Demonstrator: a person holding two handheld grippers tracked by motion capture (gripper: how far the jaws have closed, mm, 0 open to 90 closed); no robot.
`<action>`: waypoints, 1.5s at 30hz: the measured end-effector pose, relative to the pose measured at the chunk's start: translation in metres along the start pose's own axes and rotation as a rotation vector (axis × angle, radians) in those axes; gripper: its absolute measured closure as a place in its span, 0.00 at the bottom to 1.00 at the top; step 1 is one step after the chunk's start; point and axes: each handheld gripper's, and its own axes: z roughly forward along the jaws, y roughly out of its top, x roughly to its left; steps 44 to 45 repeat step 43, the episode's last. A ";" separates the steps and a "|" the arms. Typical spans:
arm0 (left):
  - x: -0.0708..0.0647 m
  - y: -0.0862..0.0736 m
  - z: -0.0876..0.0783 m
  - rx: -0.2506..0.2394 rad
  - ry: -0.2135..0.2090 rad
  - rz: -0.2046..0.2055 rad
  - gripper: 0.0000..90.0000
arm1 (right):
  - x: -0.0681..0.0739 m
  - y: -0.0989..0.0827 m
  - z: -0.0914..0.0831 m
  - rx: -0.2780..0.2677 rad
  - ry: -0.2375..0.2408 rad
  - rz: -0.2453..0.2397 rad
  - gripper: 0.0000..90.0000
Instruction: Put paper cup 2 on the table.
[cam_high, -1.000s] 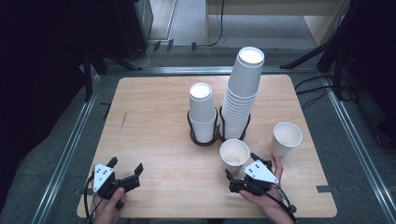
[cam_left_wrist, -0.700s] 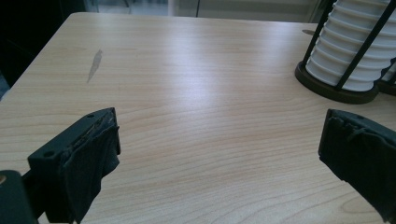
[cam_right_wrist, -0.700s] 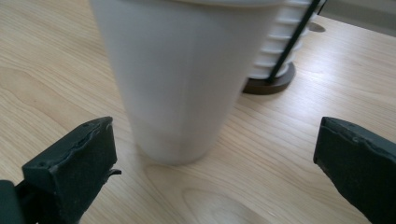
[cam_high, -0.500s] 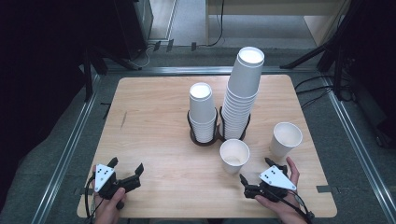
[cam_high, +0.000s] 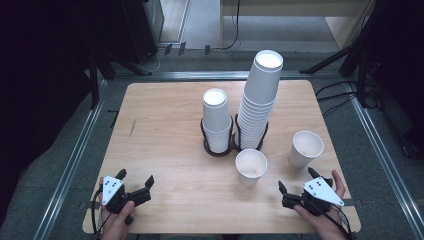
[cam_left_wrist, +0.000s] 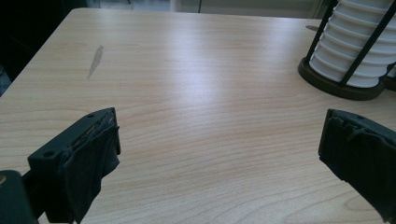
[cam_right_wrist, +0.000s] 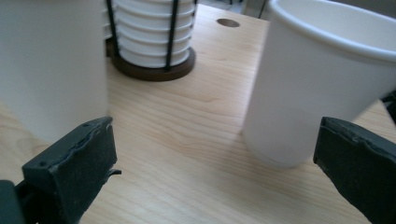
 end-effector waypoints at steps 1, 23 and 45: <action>0.000 0.000 0.000 0.000 0.002 0.000 0.00 | -0.003 0.000 -0.001 -0.004 -0.009 0.006 0.00; 0.005 0.002 -0.002 -0.006 0.046 0.023 0.00 | -0.061 -0.010 -0.025 -0.089 -0.219 0.176 0.00; 0.009 0.002 0.000 -0.006 0.050 0.033 0.00 | -0.074 -0.030 -0.038 -0.040 -0.271 0.209 0.00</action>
